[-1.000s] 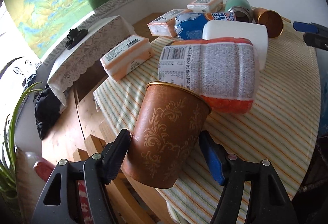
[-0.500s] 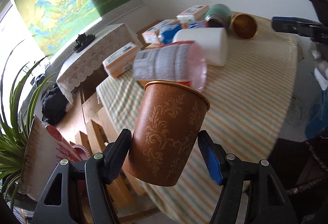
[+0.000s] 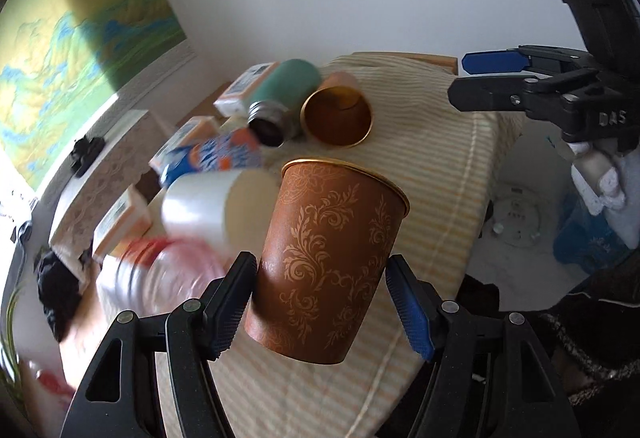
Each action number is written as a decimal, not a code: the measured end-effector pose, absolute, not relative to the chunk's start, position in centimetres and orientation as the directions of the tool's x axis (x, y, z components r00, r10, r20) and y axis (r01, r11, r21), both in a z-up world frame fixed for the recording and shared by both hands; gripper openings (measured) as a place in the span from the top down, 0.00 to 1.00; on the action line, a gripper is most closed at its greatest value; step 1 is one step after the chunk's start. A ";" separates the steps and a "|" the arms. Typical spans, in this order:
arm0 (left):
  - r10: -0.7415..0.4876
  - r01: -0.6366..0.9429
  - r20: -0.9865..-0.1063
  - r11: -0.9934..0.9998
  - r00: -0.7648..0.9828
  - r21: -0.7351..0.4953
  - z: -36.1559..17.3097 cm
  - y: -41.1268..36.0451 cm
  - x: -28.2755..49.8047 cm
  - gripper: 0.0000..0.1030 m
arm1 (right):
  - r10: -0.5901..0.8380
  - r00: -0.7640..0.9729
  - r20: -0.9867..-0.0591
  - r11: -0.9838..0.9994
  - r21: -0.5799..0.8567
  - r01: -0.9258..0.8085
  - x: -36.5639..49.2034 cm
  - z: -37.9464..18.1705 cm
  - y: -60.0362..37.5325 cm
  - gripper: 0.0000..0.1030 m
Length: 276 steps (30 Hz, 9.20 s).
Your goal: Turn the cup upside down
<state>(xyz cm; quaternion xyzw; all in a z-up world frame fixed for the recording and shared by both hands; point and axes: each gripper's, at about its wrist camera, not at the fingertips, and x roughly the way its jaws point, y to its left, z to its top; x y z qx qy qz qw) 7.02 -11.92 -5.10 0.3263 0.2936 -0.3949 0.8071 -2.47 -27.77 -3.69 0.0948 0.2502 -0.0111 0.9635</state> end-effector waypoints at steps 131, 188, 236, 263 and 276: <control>-0.258 0.333 -0.722 0.942 0.642 -0.040 -7.4 7.4 2.2 0.02 | 0.028 0.508 -0.861 0.472 -0.437 -0.766 9.3 -3.6 -11.5 0.47; -0.361 0.379 -0.596 0.920 0.717 -0.101 -5.1 0.4 1.1 0.02 | 0.280 0.844 -0.458 0.960 0.139 -0.243 2.6 -5.1 -20.4 0.31; -0.095 0.092 -0.304 0.995 0.948 -0.023 -0.9 -1.1 -4.4 0.01 | -0.097 0.934 -0.343 0.988 0.078 0.132 -7.5 -1.1 -24.7 0.22; -0.095 0.089 -0.311 0.996 0.946 -0.033 -1.0 -0.9 -4.2 0.01 | -0.094 0.933 -0.347 0.988 0.081 0.130 -7.1 -1.4 -24.6 0.22; -0.098 0.091 -0.316 0.995 0.944 -0.036 -1.3 -1.0 -3.8 0.01 | -0.093 0.929 -0.358 0.989 0.077 0.129 -7.0 -1.6 -24.5 0.22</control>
